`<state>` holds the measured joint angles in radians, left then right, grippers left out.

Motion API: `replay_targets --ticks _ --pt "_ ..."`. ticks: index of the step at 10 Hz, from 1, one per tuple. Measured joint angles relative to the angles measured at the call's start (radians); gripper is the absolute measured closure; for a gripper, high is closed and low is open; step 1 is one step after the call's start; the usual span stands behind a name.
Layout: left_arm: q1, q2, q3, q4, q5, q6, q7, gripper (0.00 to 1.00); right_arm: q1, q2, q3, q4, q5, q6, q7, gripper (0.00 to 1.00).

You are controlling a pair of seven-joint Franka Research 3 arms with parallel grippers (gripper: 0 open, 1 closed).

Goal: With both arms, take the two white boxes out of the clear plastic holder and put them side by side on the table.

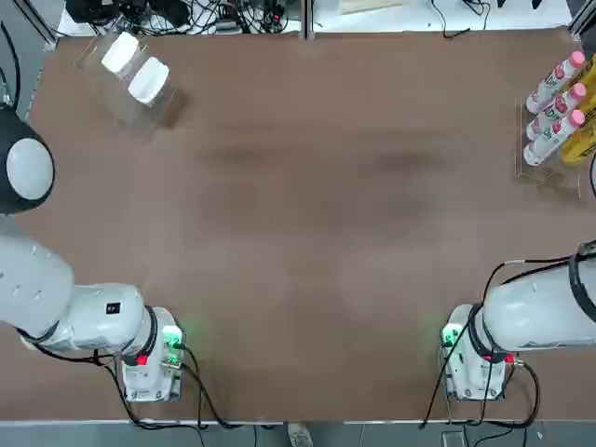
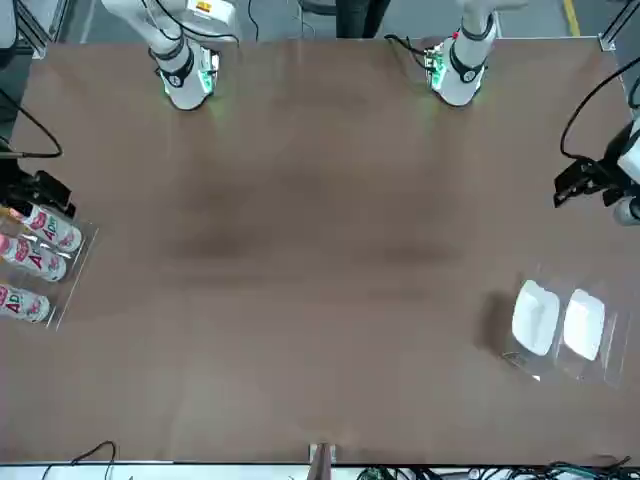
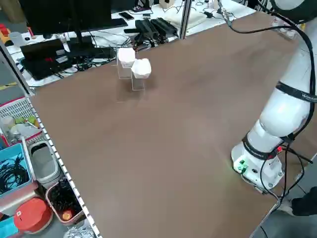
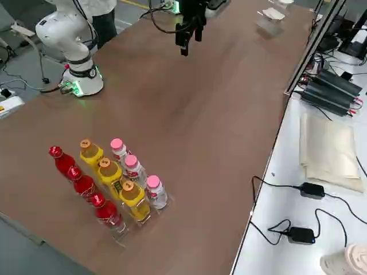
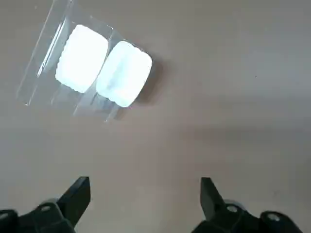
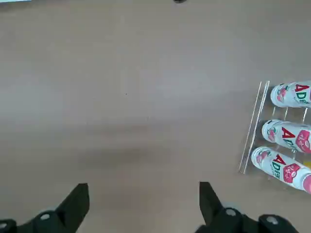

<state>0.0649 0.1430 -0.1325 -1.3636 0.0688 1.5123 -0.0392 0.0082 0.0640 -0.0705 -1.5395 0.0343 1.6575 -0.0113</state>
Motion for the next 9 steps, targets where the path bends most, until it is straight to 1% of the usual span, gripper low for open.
replay_targets --ticks 3,5,6,7,8,9 --pt "0.004 0.007 0.005 -0.010 0.000 0.032 0.062 0.00 0.001 0.000 0.009 0.000 0.000 0.001 -0.001 0.00" --pt "0.003 0.034 0.005 -0.015 0.000 0.067 0.166 0.00 0.004 0.000 0.012 0.000 0.000 0.001 -0.001 0.00" --pt "0.003 0.058 0.004 -0.024 0.000 0.101 0.251 0.00 0.005 0.000 0.012 0.000 0.000 0.001 -0.001 0.00" --pt "0.001 0.087 0.003 -0.042 0.000 0.139 0.328 0.00 0.005 0.000 0.013 0.000 0.000 0.001 -0.001 0.00" --pt "-0.004 0.114 -0.001 -0.078 0.002 0.204 0.368 0.00 0.005 0.000 0.013 0.000 0.000 0.001 -0.001 0.00" --pt "-0.014 0.134 -0.005 -0.141 0.028 0.313 0.379 0.00 0.005 0.000 0.013 0.000 0.000 0.001 -0.001 0.00"
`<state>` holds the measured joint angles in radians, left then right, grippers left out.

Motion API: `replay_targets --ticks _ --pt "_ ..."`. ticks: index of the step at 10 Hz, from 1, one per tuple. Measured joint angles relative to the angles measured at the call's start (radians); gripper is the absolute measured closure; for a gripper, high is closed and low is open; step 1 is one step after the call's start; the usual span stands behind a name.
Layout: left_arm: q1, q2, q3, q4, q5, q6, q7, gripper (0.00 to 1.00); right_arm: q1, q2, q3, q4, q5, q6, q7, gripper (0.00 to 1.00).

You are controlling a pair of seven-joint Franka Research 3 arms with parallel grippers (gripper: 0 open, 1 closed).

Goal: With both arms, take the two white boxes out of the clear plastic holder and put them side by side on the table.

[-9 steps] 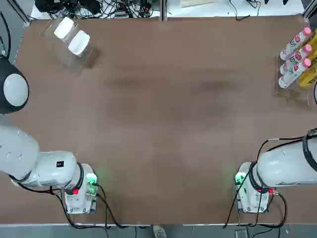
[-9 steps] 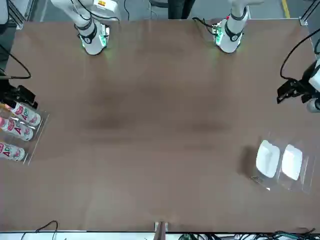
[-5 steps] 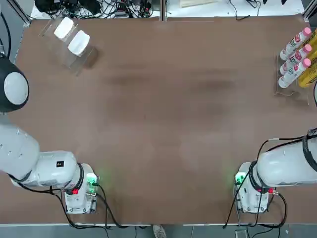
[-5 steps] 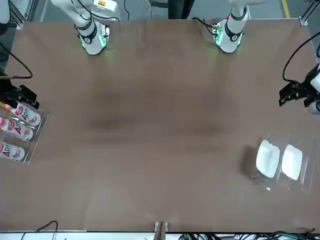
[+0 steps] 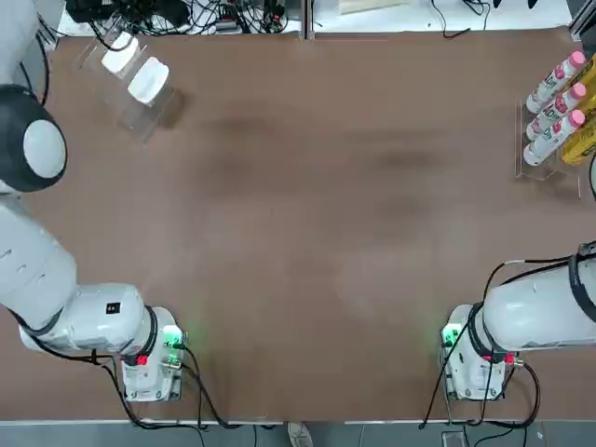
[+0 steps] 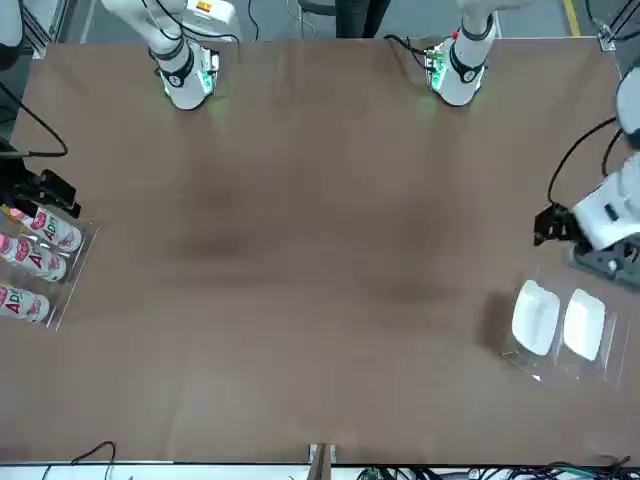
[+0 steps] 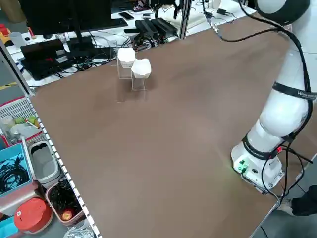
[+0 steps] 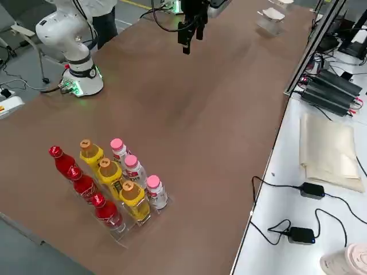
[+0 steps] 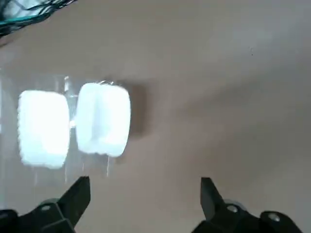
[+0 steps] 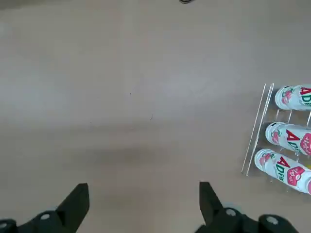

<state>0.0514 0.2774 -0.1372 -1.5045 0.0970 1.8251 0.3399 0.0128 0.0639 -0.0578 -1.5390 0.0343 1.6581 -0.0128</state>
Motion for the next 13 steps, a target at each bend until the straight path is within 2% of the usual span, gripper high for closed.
replay_targets --ticks 2,3,7,8,10,12,13 --pt "-0.023 0.020 -0.005 -0.152 0.088 0.206 0.001 0.00 0.000 0.000 0.000 0.000 0.000 0.000 0.000 0.00" --pt "-0.026 0.035 -0.005 -0.195 0.097 0.257 -0.018 0.00 0.000 0.000 0.000 0.000 0.000 0.000 0.000 0.00" --pt "-0.008 0.118 -0.002 -0.226 0.176 0.363 -0.097 0.00 0.001 0.000 0.001 0.000 0.000 0.000 0.000 0.00" --pt "0.003 0.132 -0.002 -0.254 0.221 0.424 -0.097 0.00 0.001 0.000 0.001 0.000 0.000 0.000 0.000 0.00" --pt "0.036 0.160 -0.001 -0.318 0.275 0.531 -0.101 0.03 0.001 0.000 0.002 0.000 0.000 0.000 0.000 0.00" --pt "0.053 0.196 -0.001 -0.330 0.297 0.551 -0.101 0.07 0.001 0.000 0.002 0.000 0.000 0.000 0.000 0.00" --pt "0.054 0.206 -0.001 -0.330 0.302 0.552 -0.101 0.15 0.001 0.000 0.002 0.000 0.000 0.000 0.000 0.00"
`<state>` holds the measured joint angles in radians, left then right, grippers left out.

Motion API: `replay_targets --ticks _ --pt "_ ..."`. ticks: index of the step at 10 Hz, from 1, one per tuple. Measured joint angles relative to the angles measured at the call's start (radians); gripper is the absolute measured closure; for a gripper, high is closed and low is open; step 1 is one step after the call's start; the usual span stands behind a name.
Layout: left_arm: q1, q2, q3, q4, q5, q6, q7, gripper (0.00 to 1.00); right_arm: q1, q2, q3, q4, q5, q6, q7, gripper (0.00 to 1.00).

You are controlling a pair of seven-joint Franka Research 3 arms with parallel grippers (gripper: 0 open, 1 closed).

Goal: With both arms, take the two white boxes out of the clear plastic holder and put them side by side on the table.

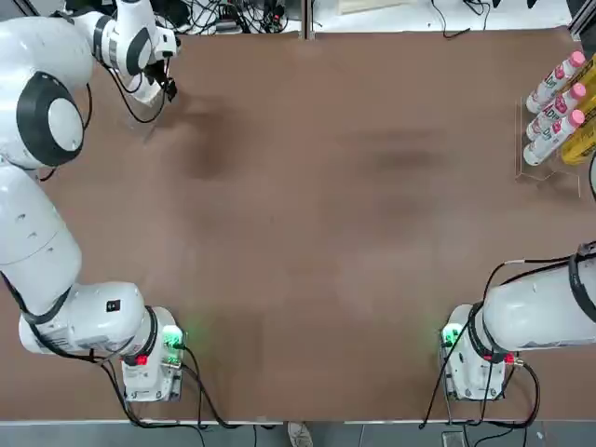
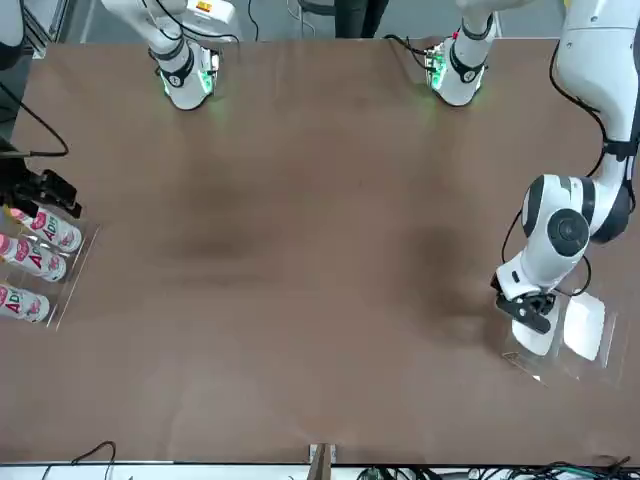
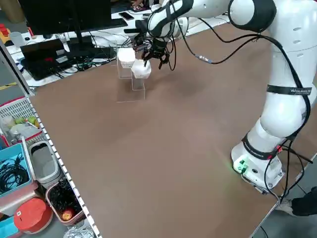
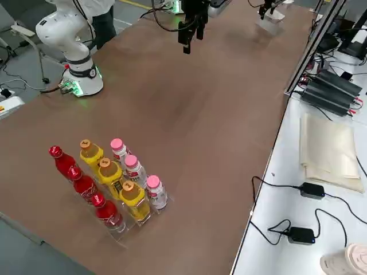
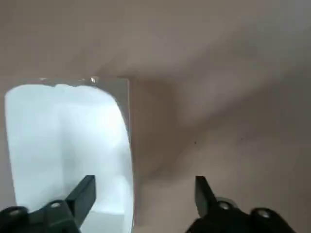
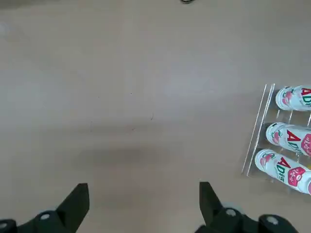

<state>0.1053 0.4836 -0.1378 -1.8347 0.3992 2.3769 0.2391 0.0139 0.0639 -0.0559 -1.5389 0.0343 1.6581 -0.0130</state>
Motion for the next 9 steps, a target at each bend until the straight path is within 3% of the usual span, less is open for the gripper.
replay_targets --ticks 3,6,7,9 --pt "0.002 0.014 0.003 0.000 0.077 0.000 -0.001 0.62 0.000 0.000 0.000 0.000 0.000 0.000 0.000 0.00" --pt "0.002 0.015 0.004 0.000 0.117 0.000 0.000 0.74 0.000 0.000 0.000 0.000 0.000 0.000 0.000 0.00" --pt "0.002 0.015 0.004 0.002 0.121 0.000 0.000 0.93 0.000 0.000 0.000 0.000 0.000 0.000 0.000 0.00" --pt "0.001 0.013 0.003 0.008 0.122 0.000 -0.013 0.98 0.000 0.000 0.000 0.000 0.000 0.000 0.000 0.00"
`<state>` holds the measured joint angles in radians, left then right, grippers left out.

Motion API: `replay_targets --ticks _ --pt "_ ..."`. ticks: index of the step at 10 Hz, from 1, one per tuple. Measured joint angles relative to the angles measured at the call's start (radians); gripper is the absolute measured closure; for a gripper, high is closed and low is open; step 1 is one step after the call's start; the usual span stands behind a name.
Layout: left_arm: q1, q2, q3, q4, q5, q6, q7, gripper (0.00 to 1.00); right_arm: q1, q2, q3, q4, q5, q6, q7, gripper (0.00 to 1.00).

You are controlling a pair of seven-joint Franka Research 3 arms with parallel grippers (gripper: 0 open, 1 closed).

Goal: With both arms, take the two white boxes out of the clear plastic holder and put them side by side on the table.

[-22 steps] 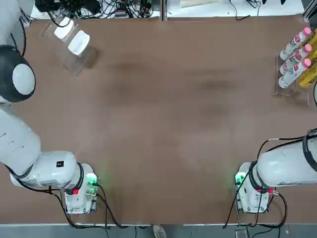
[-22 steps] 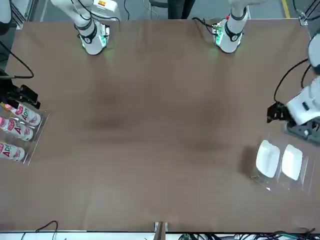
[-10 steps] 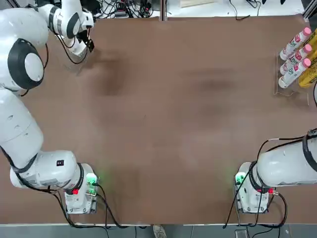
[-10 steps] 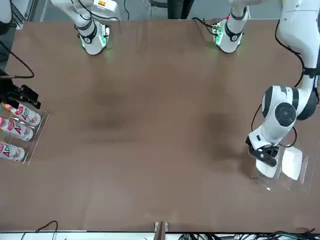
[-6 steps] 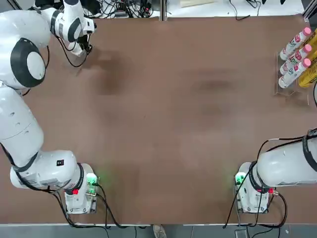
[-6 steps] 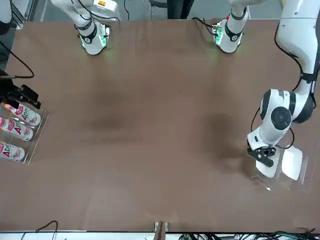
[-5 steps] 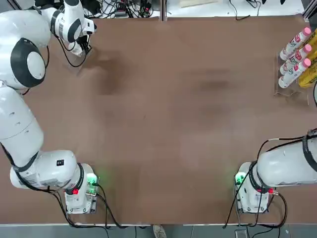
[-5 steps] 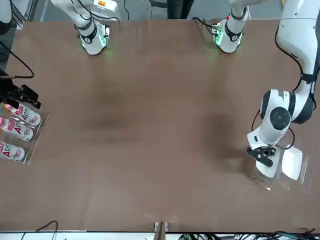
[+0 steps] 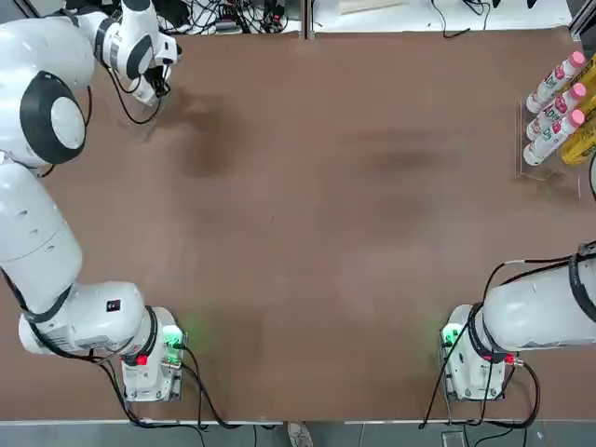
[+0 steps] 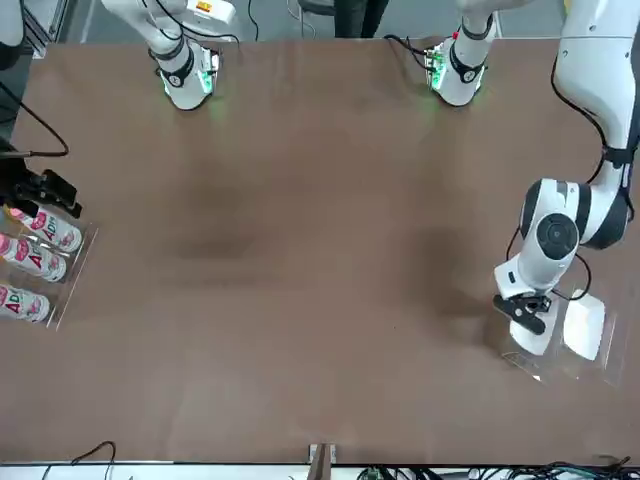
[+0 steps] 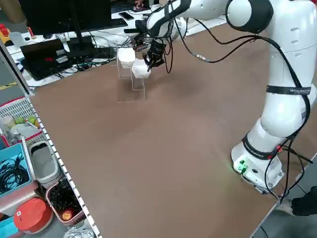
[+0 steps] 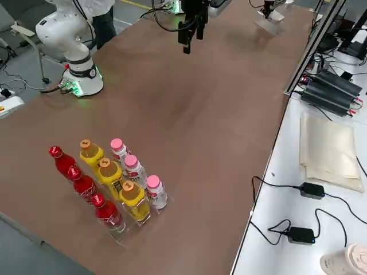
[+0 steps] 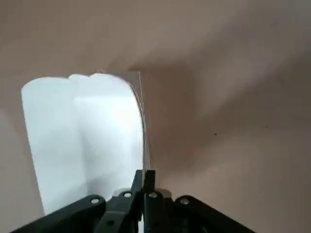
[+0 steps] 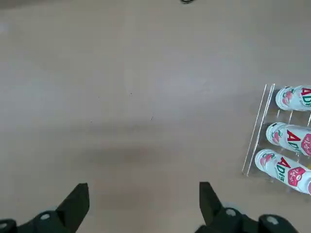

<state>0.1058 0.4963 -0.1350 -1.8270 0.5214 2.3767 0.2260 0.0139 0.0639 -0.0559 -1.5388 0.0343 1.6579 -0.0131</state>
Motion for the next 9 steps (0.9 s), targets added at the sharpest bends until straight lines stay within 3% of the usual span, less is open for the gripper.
replay_targets --ticks 3,6,9 --pt "-0.012 -0.012 -0.041 0.032 -0.010 -0.057 -0.087 0.98 0.000 0.000 0.000 0.000 0.000 0.000 0.000 0.00" --pt "-0.029 -0.027 -0.218 0.081 -0.027 -0.213 -0.392 0.98 0.000 0.000 0.000 0.000 0.000 0.000 0.000 0.00" --pt "-0.039 -0.026 -0.430 0.076 -0.032 -0.322 -0.806 0.98 0.000 0.000 0.000 0.000 0.000 0.000 0.000 0.00"
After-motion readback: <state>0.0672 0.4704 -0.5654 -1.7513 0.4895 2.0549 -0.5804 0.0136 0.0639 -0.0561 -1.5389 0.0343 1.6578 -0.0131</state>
